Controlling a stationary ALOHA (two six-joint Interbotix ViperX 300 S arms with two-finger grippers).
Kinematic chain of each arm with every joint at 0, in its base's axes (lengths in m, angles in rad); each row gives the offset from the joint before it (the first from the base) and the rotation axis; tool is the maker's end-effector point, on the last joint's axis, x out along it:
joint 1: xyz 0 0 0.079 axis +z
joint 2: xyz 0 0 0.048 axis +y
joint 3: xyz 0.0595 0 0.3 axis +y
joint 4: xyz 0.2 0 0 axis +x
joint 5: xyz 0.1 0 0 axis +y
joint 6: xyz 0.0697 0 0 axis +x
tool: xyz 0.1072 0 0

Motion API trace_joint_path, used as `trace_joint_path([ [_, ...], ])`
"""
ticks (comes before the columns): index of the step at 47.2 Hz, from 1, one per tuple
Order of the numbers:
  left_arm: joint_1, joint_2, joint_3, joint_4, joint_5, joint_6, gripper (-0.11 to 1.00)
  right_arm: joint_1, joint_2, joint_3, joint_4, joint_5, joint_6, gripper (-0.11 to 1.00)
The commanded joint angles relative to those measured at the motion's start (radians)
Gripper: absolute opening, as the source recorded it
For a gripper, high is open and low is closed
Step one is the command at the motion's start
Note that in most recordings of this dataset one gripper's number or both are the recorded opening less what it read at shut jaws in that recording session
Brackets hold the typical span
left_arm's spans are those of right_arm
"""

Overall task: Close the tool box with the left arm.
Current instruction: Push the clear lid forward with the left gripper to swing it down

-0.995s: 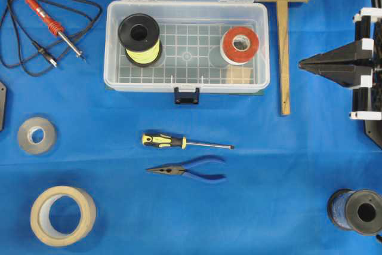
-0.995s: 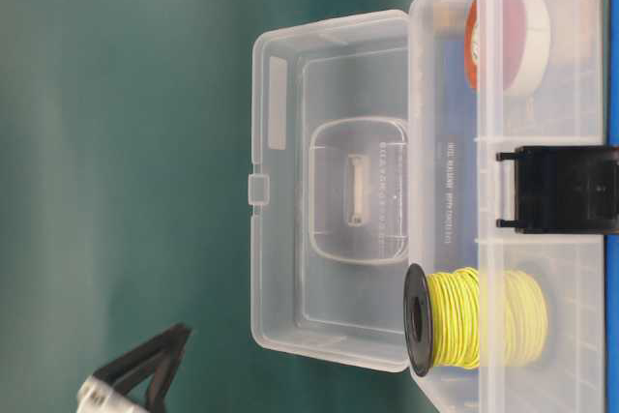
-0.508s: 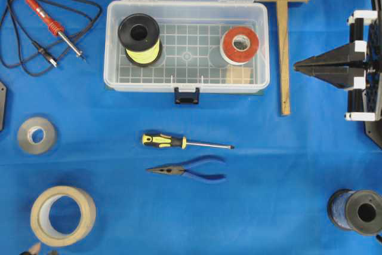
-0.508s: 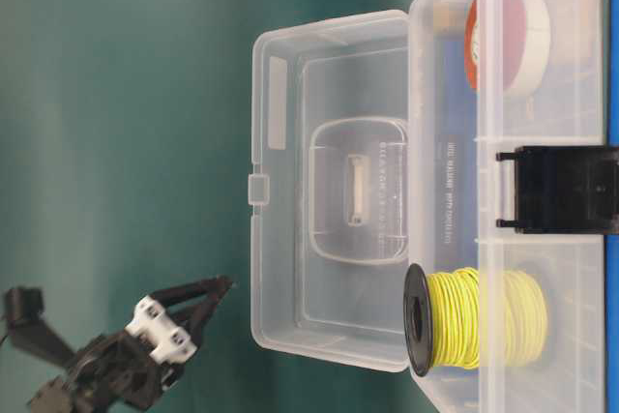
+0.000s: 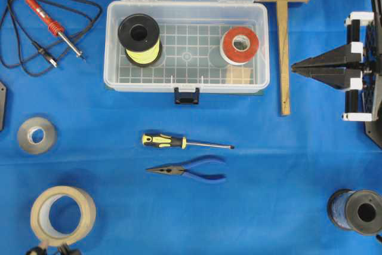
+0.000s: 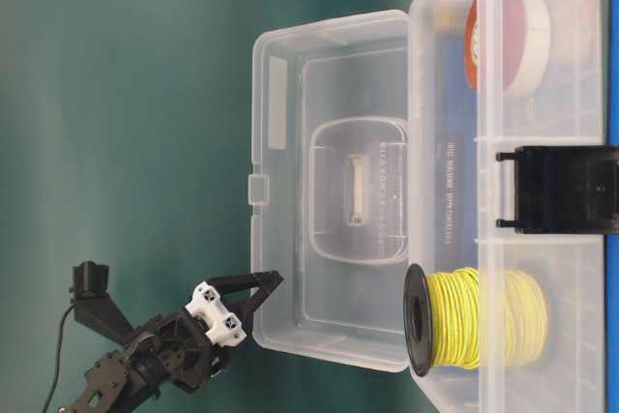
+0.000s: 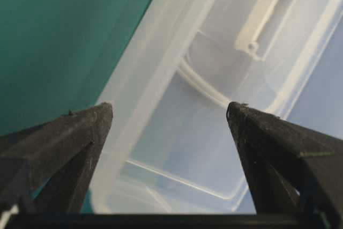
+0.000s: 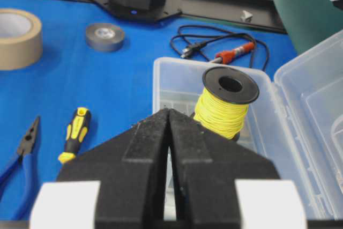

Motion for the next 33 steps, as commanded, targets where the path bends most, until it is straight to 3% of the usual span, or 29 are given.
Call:
trace_joint_path([
  [1,-0.018,-0.028,0.003,0.003,-0.002,-0.003,0.91,-0.003,0.003,-0.012,0.000,-0.005,-0.002,0.00],
  [33,-0.215,-0.222,0.117,-0.006,0.069,-0.028,0.91,-0.021,0.005,-0.012,-0.003,-0.005,-0.003,0.00],
])
